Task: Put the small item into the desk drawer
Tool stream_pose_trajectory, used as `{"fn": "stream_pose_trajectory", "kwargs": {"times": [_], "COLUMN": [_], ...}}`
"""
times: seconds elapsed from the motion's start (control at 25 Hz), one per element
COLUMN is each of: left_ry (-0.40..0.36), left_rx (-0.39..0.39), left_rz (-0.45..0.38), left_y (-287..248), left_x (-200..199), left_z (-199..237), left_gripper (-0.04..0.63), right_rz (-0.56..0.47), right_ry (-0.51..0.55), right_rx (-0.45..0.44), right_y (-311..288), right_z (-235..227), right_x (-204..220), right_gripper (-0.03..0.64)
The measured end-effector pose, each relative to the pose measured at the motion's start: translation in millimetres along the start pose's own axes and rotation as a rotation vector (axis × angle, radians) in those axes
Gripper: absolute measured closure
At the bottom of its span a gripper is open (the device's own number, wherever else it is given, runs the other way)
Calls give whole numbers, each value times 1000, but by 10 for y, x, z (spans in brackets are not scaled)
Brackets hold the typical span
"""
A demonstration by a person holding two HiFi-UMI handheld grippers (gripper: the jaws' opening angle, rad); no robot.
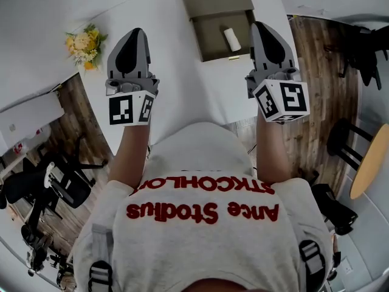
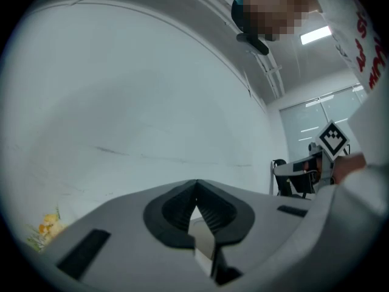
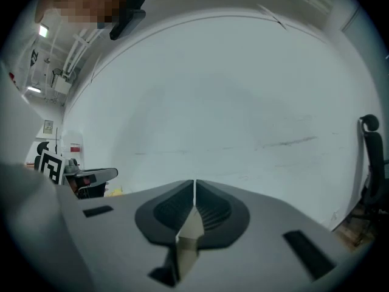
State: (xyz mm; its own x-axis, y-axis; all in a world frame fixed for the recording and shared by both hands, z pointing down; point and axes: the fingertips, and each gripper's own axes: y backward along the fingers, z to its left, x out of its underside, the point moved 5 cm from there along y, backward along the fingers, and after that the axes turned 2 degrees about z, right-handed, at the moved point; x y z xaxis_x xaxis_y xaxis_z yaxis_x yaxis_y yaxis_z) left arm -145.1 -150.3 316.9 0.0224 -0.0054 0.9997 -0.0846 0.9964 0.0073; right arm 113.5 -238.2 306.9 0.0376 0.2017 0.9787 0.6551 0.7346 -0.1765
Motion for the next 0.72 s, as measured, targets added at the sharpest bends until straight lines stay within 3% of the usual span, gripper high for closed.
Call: {"fn": "stream_pose_trajectory", "kwargs": {"times": [0.32, 0.72], "left_ry": [-21, -43], "left_rx": [-47, -155], "left_rz": [-29, -63], "left_y": [209, 678], "left_x": [-182, -353], "left_z": [147, 461], "left_gripper": [588, 588], "right_rz": [-62, -103], "right_ry": [26, 49], "right_rx": [-45, -164], "right_y": [18, -72], "right_z": [255, 797], "right_x": [-253, -383], "right_gripper": [604, 604]}}
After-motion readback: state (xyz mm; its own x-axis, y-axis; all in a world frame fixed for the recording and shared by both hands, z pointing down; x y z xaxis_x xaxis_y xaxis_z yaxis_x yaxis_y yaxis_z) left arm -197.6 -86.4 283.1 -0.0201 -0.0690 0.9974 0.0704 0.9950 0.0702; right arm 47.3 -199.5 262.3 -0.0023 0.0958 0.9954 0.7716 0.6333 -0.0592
